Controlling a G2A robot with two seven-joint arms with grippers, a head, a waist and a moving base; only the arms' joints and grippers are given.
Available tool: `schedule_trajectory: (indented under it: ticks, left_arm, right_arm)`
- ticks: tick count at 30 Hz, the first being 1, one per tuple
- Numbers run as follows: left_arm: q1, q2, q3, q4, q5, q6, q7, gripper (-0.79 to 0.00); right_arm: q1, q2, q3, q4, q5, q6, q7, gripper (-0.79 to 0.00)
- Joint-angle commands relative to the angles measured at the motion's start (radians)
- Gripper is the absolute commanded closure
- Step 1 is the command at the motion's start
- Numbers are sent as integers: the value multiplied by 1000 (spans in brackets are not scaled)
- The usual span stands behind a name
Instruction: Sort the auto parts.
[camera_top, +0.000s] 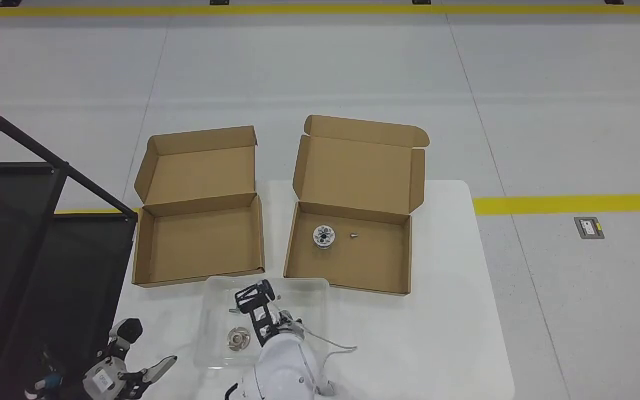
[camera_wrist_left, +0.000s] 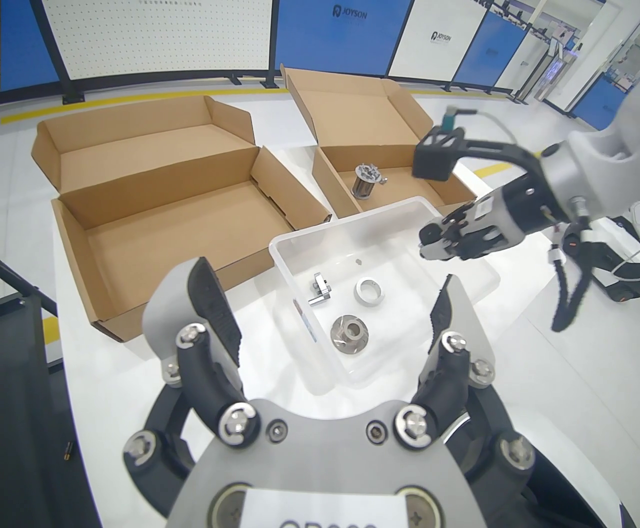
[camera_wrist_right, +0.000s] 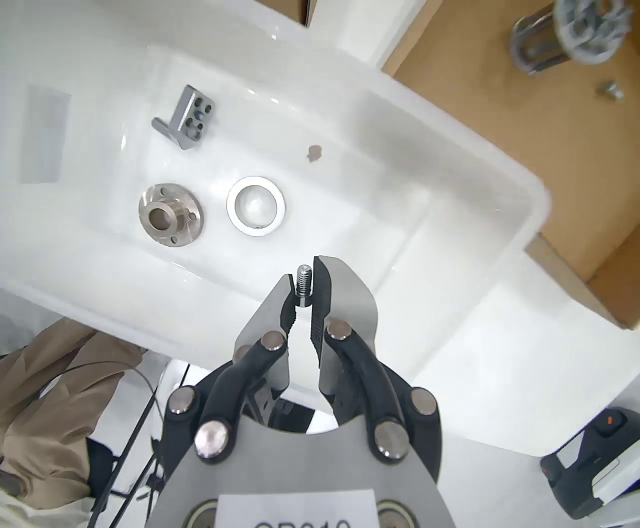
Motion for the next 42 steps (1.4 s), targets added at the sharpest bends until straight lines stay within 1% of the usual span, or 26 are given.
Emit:
schedule_trajectory:
  ticks: [1, 7, 10, 14, 15, 17, 19, 23, 24, 25, 29, 32, 37, 42]
  left_arm:
    - [0, -1, 1, 1, -2, 0, -1, -785]
    - [0, -1, 1, 1, -3, 0, -1, -785]
    - [0, -1, 1, 1, -3, 0, -1, -785]
    - [0, -1, 1, 1, -3, 0, -1, -785]
    - [0, -1, 1, 1, -3, 0, -1, -785]
    - [0, -1, 1, 1, -3, 0, -1, -785]
    - [0, -1, 1, 1, -3, 0, -1, -785]
    - [0, -1, 1, 1, -3, 0, -1, -785]
    - [0, -1, 1, 1, -3, 0, -1, -785]
    - [0, -1, 1, 1, -3, 0, -1, -785]
    - [0, -1, 1, 1, -3, 0, -1, -785]
    - [0, -1, 1, 1, -3, 0, -1, -785]
    - [0, -1, 1, 1, -3, 0, -1, -785]
    - [0, -1, 1, 1, -3, 0, -1, -785]
  right_arm:
    - [7, 0, 1, 16, 21, 2, -1, 0]
    - [7, 0, 1, 16, 21, 2, -1, 0]
    - [-12, 1, 37, 20, 20, 29, -49, 0]
    - [-43, 8, 107, -42, 29, 27, -150, 0]
    - [-56, 12, 135, -65, 43, 12, -177, 0]
    - [-83, 25, 201, -115, 96, -68, -237, 0]
    - [-108, 36, 279, -148, 136, -114, -283, 0]
    - [-94, 51, 423, -143, 215, -187, -325, 0]
    - [-81, 53, 453, -124, 234, -196, -328, 0]
    - [-64, 55, 484, -100, 242, -178, -330, 0]
    - [23, 56, 557, 25, 288, -158, -340, 0]
    - [104, 56, 605, 152, 284, -77, -344, 0]
    - [239, 61, 689, 366, 368, -77, -360, 0]
    - [328, 68, 736, 543, 416, -83, -400, 0]
